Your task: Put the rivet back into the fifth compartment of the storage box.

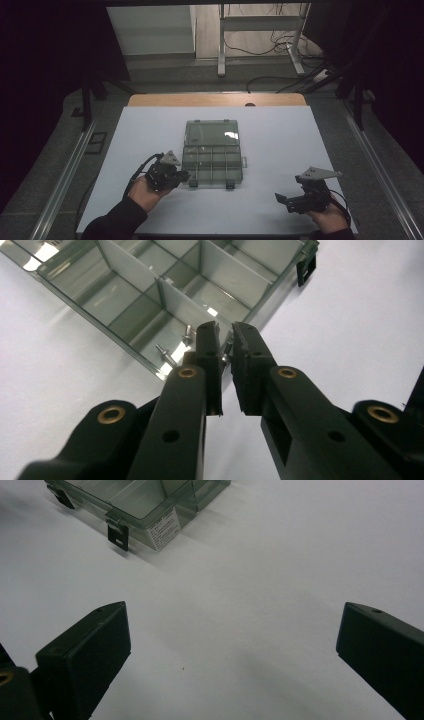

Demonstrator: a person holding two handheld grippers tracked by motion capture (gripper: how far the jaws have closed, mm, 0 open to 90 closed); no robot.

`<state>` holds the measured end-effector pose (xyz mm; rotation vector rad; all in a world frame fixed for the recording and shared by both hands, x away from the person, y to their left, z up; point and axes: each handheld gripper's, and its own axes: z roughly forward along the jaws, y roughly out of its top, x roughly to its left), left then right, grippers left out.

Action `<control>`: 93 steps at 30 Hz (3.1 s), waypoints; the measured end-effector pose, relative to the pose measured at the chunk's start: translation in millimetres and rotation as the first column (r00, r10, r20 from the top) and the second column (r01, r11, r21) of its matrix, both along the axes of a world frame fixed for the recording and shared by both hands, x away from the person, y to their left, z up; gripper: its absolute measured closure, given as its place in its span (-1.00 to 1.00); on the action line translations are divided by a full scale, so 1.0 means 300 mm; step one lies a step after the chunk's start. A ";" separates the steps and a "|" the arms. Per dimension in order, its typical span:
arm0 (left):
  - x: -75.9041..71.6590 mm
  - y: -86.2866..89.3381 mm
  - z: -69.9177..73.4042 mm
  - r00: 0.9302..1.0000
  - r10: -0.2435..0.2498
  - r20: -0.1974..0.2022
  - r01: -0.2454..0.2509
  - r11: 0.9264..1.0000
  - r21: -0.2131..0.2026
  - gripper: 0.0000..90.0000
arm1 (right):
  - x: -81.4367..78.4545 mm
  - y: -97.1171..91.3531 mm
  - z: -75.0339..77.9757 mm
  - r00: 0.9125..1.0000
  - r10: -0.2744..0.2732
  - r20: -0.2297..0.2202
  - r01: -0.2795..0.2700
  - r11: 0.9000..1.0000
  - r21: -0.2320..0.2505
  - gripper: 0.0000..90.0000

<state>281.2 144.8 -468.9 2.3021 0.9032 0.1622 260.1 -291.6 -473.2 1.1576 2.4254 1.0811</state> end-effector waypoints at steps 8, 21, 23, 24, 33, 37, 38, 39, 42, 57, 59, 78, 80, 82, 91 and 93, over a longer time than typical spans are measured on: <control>0.024 0.016 0.004 1.000 0.022 0.008 -0.022 1.000 -0.017 0.85 | 0.001 0.001 0.000 1.000 0.002 -0.005 -0.002 1.000 -0.002 -0.99; 0.057 0.017 -0.001 0.999 0.036 0.015 -0.036 0.999 -0.024 0.85 | 0.002 0.000 -0.001 1.000 0.002 -0.007 -0.002 1.000 -0.003 -0.99; 0.064 0.016 -0.003 0.999 0.042 0.018 -0.042 0.999 -0.025 0.84 | 0.002 -0.001 -0.001 1.000 0.003 -0.008 -0.003 1.000 -0.003 -0.99; 0.067 0.016 -0.004 0.999 0.043 0.017 -0.042 0.999 -0.026 0.84 | 0.002 0.000 -0.001 1.000 0.002 -0.008 -0.002 1.000 -0.002 -0.99; 0.088 0.008 -0.020 0.999 0.049 0.016 -0.049 0.998 -0.028 0.84 | 0.002 0.000 -0.001 1.000 0.002 -0.011 -0.002 1.000 -0.003 -0.99; 0.095 0.004 -0.028 0.999 0.051 0.014 -0.051 0.998 -0.022 0.84 | 0.002 0.001 -0.002 1.000 0.003 -0.009 -0.003 1.000 -0.002 -0.99; 0.098 0.002 -0.032 0.999 0.051 0.014 -0.050 0.998 -0.021 0.84 | 0.002 0.001 -0.002 1.000 0.004 -0.008 -0.004 1.000 -0.004 -0.98; 0.100 0.000 -0.034 0.999 0.052 0.012 -0.051 0.998 -0.021 0.84 | 0.002 0.001 -0.002 1.000 0.004 -0.010 -0.004 1.000 -0.005 -0.99; 0.109 -0.006 -0.043 0.999 0.054 0.007 -0.054 0.998 -0.015 0.84 | 0.002 0.001 -0.002 1.000 0.004 -0.010 -0.004 1.000 -0.005 -0.99; 0.135 -0.026 -0.083 0.998 0.059 -0.009 -0.059 0.998 0.000 0.83 | 0.003 0.000 -0.002 1.000 0.003 -0.010 -0.003 1.000 -0.005 -0.99; 0.136 -0.027 -0.085 0.998 0.059 -0.009 -0.059 0.998 0.004 0.83 | 0.003 0.000 -0.002 1.000 0.003 -0.011 -0.003 1.000 -0.006 -0.99; 0.145 -0.036 -0.101 0.998 0.066 -0.016 -0.065 0.998 0.012 0.72 | 0.001 0.000 -0.002 1.000 0.002 -0.009 -0.002 1.000 -0.003 -0.99; 0.143 -0.033 -0.096 0.998 0.067 -0.014 -0.067 0.998 0.009 0.70 | 0.000 -0.001 -0.002 1.000 0.002 -0.009 -0.002 1.000 -0.004 -0.99; 0.141 -0.032 -0.093 0.998 0.068 -0.012 -0.068 0.998 0.001 0.66 | 0.000 -0.001 -0.001 1.000 0.001 -0.007 -0.001 1.000 -0.003 -0.99; 0.115 -0.036 -0.078 0.998 0.058 0.011 -0.058 0.998 0.002 0.41 | -0.002 -0.004 0.000 1.000 0.000 -0.003 0.000 1.000 0.002 -0.99; 0.110 -0.034 -0.072 0.998 0.055 0.015 -0.055 0.999 -0.002 0.37 | -0.003 -0.004 0.000 1.000 0.000 -0.002 0.000 1.000 0.003 -0.99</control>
